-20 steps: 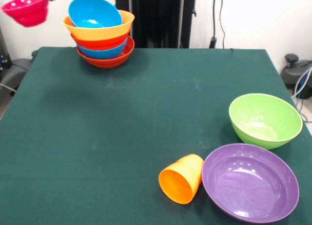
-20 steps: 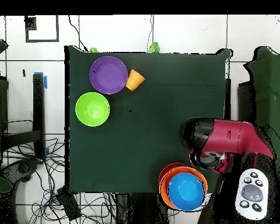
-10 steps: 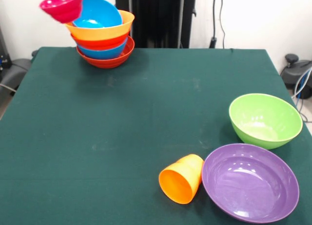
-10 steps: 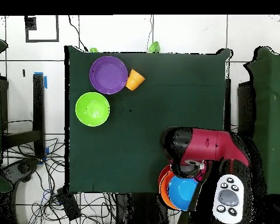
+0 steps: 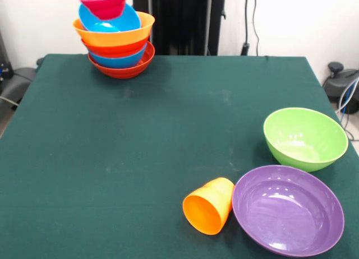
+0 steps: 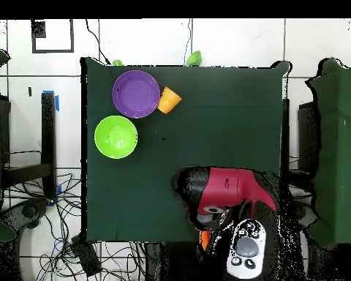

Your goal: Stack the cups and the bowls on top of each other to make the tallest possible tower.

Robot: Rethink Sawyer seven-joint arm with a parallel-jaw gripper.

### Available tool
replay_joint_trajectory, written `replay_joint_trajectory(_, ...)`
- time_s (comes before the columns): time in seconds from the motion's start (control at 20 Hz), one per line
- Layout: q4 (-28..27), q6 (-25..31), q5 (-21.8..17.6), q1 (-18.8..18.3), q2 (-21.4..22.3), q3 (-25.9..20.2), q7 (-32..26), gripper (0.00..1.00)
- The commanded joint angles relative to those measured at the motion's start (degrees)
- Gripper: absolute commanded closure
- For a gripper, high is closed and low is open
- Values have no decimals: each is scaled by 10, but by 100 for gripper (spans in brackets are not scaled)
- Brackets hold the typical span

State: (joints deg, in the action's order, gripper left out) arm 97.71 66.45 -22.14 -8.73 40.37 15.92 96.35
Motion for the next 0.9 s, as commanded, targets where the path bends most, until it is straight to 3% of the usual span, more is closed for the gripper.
replay_joint_trajectory(0.05,48,-41,25,34,-28,-20,141,100)
replay_joint_trajectory(0.6,130,-103,9,69,-27,-7,207,100)
replay_joint_trajectory(0.9,133,-113,13,71,-34,-9,207,100)
